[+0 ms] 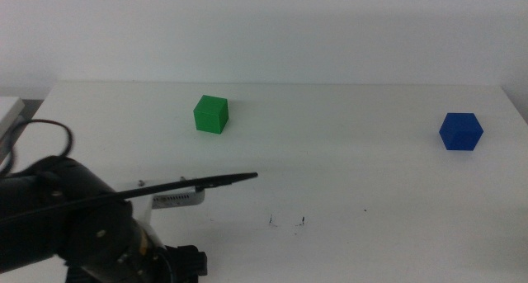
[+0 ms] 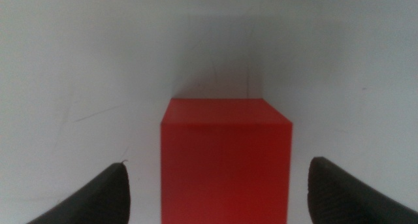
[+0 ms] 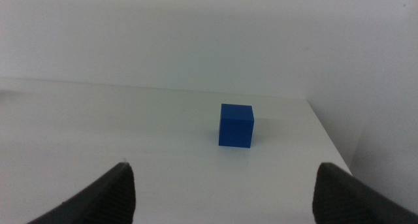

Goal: Stack red cubes first, then green, then blue cubes in a specific spot.

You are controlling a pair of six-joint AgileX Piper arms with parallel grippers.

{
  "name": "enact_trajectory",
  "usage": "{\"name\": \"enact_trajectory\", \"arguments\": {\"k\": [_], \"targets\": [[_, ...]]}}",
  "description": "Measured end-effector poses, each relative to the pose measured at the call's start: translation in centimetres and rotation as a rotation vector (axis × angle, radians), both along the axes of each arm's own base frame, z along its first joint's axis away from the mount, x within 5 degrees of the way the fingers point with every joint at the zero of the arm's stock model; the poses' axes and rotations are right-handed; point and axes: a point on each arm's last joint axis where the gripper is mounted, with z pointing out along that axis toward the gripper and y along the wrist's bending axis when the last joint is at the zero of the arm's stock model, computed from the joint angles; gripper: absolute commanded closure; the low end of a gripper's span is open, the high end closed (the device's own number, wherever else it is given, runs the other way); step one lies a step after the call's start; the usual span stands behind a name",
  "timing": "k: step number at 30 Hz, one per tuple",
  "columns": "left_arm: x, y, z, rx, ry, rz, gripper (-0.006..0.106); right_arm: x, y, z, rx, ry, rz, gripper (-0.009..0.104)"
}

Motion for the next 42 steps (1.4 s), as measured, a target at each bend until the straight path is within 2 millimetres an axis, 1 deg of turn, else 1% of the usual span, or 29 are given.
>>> {"name": "enact_trajectory", "arguments": {"k": [4, 6, 8, 11, 13, 15, 16, 18, 21, 23, 26, 28, 30, 33, 35, 42], "targets": [[0.6, -0.5, -1.5, 0.018, 0.022, -0.027, 0.010, 0.0, 0.0, 0.0, 0.000, 0.000, 0.000, 0.002], [0.9, -0.7, -2.2, 0.029, 0.037, -0.032, 0.015, 0.0, 0.0, 0.0, 0.000, 0.000, 0.000, 0.002], [1.1, -0.8, -2.8, 0.039, 0.050, -0.034, 0.023, 0.0, 0.0, 0.0, 0.000, 0.000, 0.000, 0.002], [1.1, -0.9, -3.1, 0.043, 0.067, -0.030, 0.048, 0.0, 0.0, 0.0, 0.000, 0.000, 0.000, 0.002], [1.1, -1.1, -2.6, 0.033, 0.072, -0.020, 0.069, 0.0, 0.0, 0.0, 0.000, 0.000, 0.000, 0.002], [1.6, -1.5, -1.6, 0.020, 0.076, -0.009, 0.087, 0.0, 0.0, 0.0, 0.000, 0.000, 0.000, 0.002], [2.0, -2.0, -0.7, 0.008, 0.072, -0.012, 0.094, 0.0, 0.0, 0.0, 0.000, 0.000, 0.000, 0.002], [3.3, -3.5, 1.2, -0.005, 0.055, -0.037, 0.102, 0.0, 0.0, 0.0, 0.000, 0.000, 0.000, 0.002], [6.2, -6.9, 3.8, -0.025, -0.001, -0.084, 0.102, 0.0, 0.0, 0.0, 0.000, 0.000, 0.000, 0.002], [8.1, -9.0, 4.5, -0.029, -0.013, -0.112, 0.101, 0.0, 0.0, 0.0, 0.000, 0.000, 0.000, 0.002], [11.1, -11.7, 4.2, -0.024, -0.013, -0.143, 0.098, 0.0, 0.0, 0.0, 0.000, 0.000, 0.000, 0.002], [12.9, -13.2, 3.4, -0.020, -0.011, -0.155, 0.096, 0.0, 0.0, 0.0, 0.000, 0.000, 0.000, 0.002], [14.1, -14.4, 2.5, -0.020, -0.002, -0.156, 0.095, 0.0, 0.0, 0.0, 0.000, 0.000, 0.000, 0.002], [14.9, -15.4, 1.2, -0.032, 0.018, -0.160, 0.093, 0.0, 0.0, 0.0, 0.000, 0.000, 0.000, 0.002], [15.2, -15.8, 0.6, -0.038, 0.025, -0.166, 0.093, 0.0, 0.0, 0.0, 0.000, 0.000, 0.000, 0.002], [15.2, -16.4, -1.5, -0.027, 0.069, -0.167, 0.093, 0.0, 0.0, 0.0, 0.000, 0.000, 0.000, 0.002]]}}
